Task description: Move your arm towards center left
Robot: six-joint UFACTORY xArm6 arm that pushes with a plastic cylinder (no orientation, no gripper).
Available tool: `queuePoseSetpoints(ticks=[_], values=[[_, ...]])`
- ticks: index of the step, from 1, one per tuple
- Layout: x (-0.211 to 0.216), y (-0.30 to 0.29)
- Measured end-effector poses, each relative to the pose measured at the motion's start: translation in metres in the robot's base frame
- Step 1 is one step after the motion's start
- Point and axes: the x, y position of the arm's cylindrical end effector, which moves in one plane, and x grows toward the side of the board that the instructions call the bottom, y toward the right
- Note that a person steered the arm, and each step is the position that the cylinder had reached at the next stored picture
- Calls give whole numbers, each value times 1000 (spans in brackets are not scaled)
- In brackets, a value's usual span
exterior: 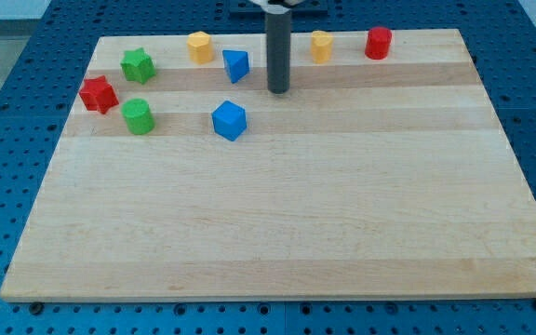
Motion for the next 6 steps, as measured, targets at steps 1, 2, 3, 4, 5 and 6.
queuePoseSetpoints(ticks=[1,2,3,4,5,6], values=[[22,19],[81,73],[158,40],[179,-75],[137,-213],[106,-289]])
